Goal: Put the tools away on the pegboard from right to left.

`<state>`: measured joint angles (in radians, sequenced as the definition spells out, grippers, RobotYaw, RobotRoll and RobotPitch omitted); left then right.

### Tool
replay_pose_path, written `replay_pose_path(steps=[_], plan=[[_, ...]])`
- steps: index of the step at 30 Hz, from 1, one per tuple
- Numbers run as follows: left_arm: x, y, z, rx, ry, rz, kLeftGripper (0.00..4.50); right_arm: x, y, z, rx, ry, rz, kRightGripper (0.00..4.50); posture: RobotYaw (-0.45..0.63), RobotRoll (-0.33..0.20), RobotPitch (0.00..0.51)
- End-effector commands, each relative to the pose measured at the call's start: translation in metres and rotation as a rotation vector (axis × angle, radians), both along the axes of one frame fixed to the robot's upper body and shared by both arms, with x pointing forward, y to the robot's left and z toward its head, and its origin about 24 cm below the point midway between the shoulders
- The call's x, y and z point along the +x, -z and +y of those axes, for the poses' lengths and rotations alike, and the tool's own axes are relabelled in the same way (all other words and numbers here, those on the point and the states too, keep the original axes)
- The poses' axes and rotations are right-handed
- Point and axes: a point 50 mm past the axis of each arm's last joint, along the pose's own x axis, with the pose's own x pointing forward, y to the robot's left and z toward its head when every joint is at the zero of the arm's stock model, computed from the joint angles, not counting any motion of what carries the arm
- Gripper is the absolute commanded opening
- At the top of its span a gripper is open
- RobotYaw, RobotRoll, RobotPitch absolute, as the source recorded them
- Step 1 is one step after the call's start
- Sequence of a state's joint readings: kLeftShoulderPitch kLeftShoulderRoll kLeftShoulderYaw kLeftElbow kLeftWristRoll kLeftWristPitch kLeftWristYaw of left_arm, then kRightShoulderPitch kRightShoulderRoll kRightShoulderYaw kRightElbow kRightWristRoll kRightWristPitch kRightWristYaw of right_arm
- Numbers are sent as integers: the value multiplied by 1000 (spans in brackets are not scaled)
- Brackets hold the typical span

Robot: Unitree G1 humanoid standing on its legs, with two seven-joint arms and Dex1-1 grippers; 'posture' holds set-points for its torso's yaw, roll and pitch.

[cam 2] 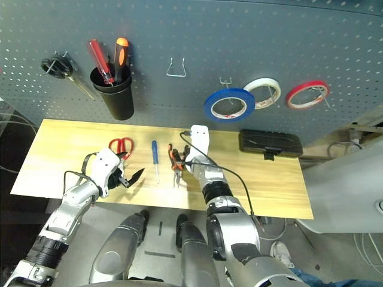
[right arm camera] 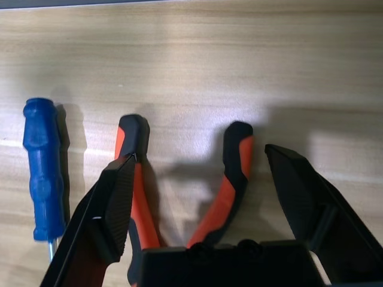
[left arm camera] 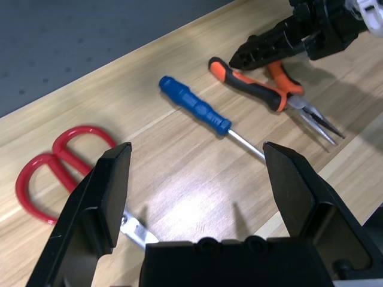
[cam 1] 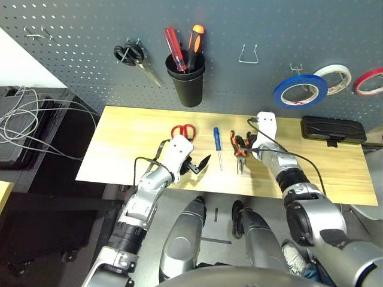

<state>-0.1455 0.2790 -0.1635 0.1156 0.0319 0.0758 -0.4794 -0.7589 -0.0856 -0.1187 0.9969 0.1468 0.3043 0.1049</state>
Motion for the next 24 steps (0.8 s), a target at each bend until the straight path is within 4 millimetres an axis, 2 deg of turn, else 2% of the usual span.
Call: replay_pose_path(steps=[1,8,9,16,24], plan=[[-4,6,3,4,-11,30,4500,-8,15,-3,5,52,94,3196,245,0,321],[1,5,3,-1,-10,21,4500,-7,12,-8,27,97,127,614,231,0,290],[2,4,3,-3,-10,15,4500,-6,10,-8,33,92,120,371,229,0,287],[10,-5,5,-48,-24,-56,4500,-7,-16,-1,27,-58,-19,373,194,0,252],[16,-20,9,-109,-33,-153,4500,-28,-58,-2,-57,-247,-277,373,158,0,226]])
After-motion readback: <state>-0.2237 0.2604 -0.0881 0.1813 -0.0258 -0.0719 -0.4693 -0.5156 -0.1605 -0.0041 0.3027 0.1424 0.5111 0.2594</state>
